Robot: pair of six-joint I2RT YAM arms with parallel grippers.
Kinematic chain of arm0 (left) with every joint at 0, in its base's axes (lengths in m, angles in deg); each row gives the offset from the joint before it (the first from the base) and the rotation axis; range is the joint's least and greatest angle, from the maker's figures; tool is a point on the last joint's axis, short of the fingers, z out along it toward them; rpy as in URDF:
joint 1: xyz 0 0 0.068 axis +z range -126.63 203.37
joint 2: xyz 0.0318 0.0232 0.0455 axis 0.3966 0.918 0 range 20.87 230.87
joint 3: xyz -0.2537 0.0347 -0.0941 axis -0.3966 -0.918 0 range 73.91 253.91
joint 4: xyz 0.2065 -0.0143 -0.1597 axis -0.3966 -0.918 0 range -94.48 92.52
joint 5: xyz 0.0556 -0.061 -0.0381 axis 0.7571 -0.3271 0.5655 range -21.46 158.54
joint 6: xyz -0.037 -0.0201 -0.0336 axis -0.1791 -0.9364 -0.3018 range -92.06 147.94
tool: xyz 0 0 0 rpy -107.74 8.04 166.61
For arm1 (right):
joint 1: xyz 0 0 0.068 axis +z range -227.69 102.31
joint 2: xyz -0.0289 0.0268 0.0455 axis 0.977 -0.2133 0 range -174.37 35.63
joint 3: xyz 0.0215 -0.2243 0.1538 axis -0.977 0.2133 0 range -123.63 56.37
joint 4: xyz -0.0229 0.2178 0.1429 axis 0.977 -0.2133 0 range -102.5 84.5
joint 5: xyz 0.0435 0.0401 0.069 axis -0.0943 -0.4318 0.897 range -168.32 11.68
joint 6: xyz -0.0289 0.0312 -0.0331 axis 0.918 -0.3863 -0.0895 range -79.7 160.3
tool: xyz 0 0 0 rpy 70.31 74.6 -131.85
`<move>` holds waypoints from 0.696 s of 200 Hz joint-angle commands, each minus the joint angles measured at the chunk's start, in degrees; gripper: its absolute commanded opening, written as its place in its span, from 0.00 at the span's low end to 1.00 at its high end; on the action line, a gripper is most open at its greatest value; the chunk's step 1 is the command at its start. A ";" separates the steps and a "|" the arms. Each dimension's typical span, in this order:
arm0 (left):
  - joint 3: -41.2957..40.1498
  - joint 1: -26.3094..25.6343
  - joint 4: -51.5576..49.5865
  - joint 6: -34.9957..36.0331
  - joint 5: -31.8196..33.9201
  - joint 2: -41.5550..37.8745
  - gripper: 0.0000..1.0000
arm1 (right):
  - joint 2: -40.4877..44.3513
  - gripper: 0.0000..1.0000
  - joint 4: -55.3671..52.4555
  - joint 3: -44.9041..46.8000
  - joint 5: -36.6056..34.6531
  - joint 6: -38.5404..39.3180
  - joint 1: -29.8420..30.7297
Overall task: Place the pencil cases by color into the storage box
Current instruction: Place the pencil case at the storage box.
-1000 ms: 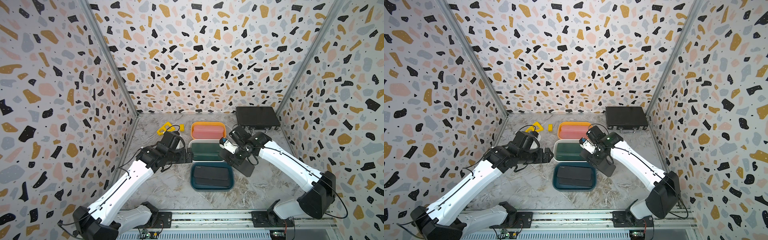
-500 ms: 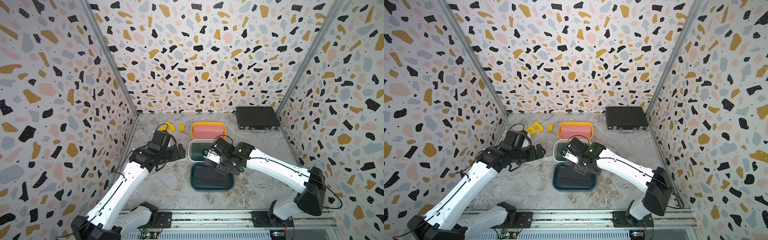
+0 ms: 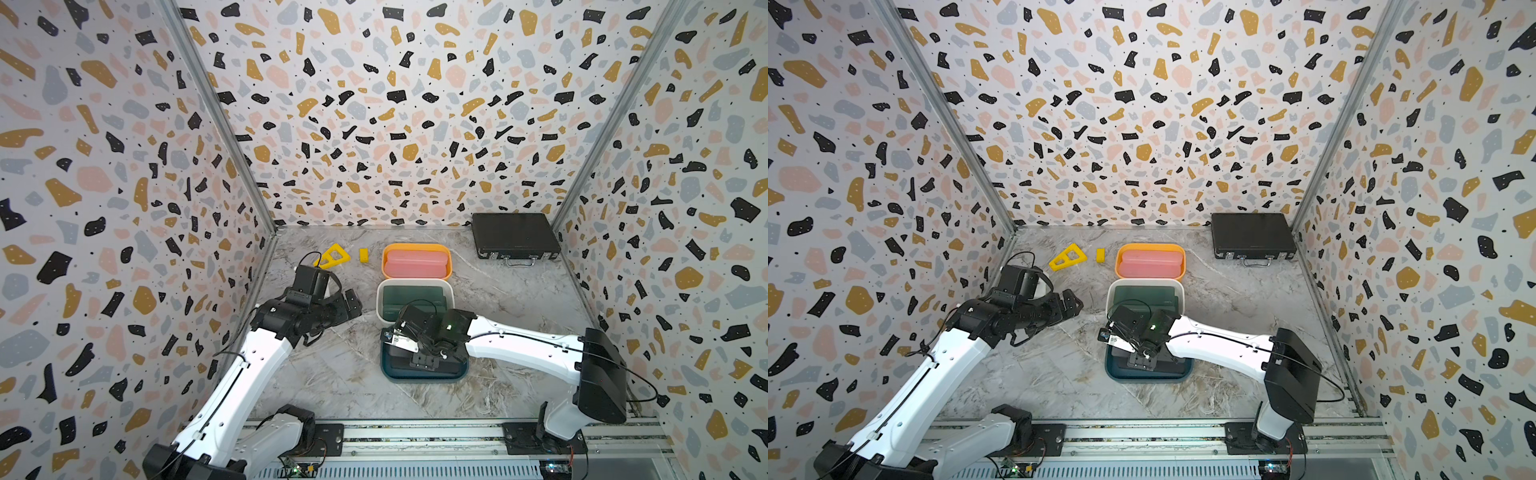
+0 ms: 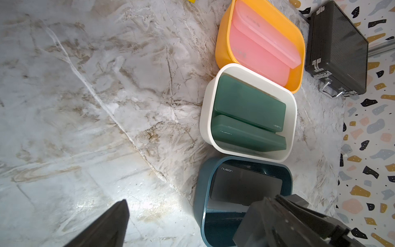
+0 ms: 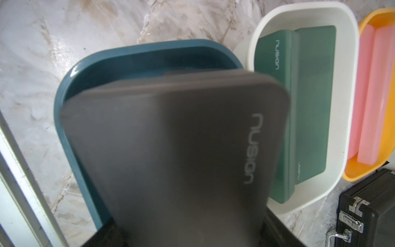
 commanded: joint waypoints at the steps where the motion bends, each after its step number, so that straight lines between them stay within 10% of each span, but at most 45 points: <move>1: -0.55 0.42 1.31 -0.03 -0.65 -0.66 1.00 | -0.04 0.47 1.09 0.35 -1.78 -2.40 1.11; 139: -1.24 0.70 1.48 0.07 -0.78 -0.97 1.00 | -3.57 0.50 3.47 4.40 -1.88 -7.06 2.67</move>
